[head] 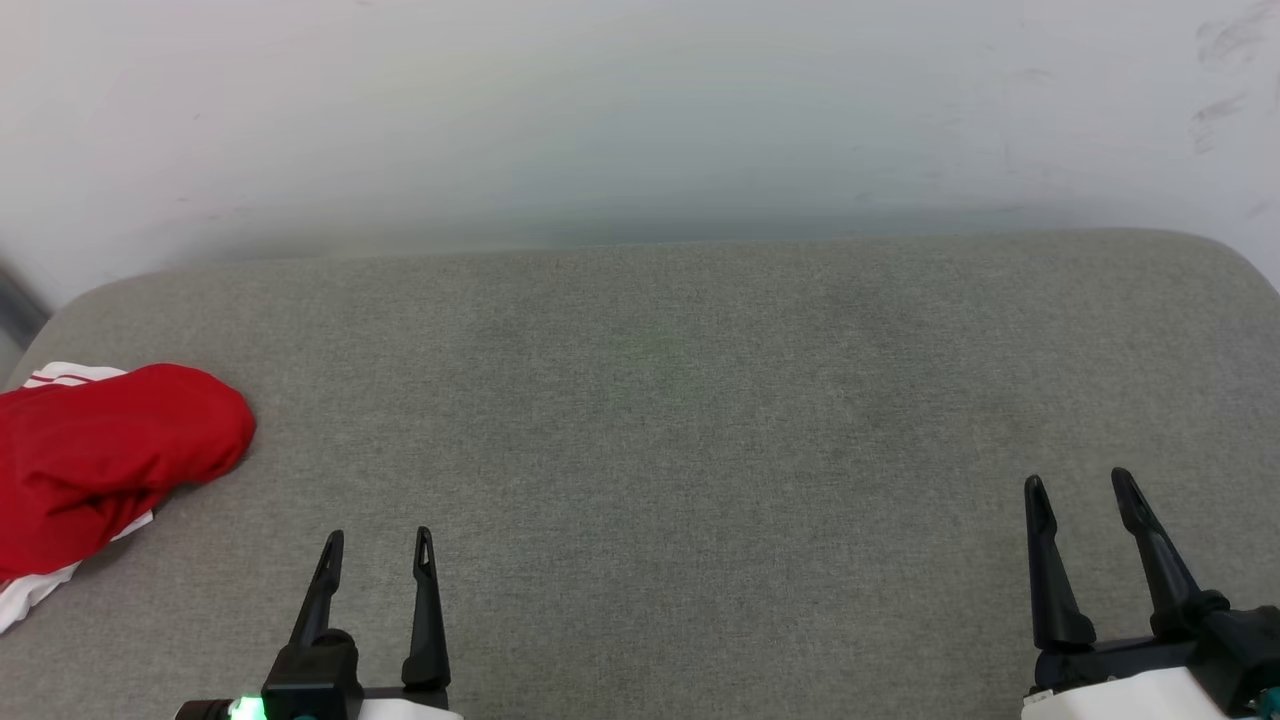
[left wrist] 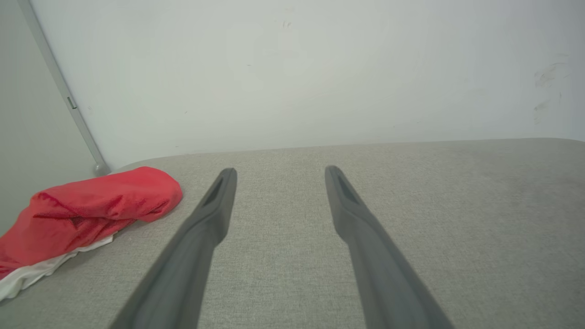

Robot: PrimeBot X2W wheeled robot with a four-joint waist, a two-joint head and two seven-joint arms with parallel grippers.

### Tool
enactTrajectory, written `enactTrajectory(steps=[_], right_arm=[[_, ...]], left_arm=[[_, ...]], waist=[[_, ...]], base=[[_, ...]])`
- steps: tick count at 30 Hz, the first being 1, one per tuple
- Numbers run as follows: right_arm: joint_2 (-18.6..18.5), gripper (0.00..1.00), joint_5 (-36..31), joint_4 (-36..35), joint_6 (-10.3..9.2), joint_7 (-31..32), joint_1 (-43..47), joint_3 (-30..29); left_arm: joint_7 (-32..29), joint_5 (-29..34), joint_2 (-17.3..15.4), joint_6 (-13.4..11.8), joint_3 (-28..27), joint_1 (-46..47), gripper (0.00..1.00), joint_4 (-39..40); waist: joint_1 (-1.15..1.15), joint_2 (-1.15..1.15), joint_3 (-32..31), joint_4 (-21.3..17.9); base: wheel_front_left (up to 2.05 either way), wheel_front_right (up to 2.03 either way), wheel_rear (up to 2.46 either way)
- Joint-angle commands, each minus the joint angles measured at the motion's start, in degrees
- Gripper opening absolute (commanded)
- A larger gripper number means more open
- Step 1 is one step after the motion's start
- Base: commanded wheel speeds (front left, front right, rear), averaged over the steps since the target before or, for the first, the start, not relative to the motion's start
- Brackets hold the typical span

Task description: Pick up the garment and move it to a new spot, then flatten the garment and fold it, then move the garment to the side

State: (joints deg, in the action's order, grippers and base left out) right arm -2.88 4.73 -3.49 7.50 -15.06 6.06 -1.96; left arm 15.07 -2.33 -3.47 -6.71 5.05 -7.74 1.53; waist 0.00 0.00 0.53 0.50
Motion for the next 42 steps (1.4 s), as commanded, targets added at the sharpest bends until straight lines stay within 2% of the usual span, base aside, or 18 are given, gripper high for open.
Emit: enactTrajectory(steps=[1,14,21,31,42], right_arm=[[0.02,1.0,-0.23,0.11,-0.02,-0.18,0.5,-0.08],[0.02,1.0,0.9,1.24,-0.02,-0.16,0.85,-0.15],[0.02,1.0,-0.16,0.75,-0.02,-0.16,0.92,0.56],[0.02,1.0,-1.07,0.37,-0.02,-0.16,1.48,2.21],[0.02,1.0,-2.3,-0.37,-0.02,-0.16,2.75,3.09]], left_arm=[[0.16,-0.15,0.06,0.11,-0.27,-0.23,1.0,-0.16],[0.16,-0.72,0.48,0.99,-1.43,-0.23,1.0,-0.93],[0.16,-0.88,0.56,0.83,-2.43,0.3,1.0,-0.96],[0.16,-2.24,0.58,0.57,-3.34,-0.37,1.0,-0.83],[0.15,-2.63,0.6,0.78,-5.15,-0.89,1.0,-1.39]], waist=[[0.0,0.0,0.0,-0.01],[0.0,0.0,-0.01,0.17],[0.0,0.0,-0.11,2.04],[0.0,0.0,-0.74,7.5],[0.0,0.0,-0.83,17.49]], base=[[0.0,0.0,0.0],[0.0,0.0,0.0],[0.0,0.0,0.0],[0.0,0.0,0.0],[0.0,0.0,0.0]])
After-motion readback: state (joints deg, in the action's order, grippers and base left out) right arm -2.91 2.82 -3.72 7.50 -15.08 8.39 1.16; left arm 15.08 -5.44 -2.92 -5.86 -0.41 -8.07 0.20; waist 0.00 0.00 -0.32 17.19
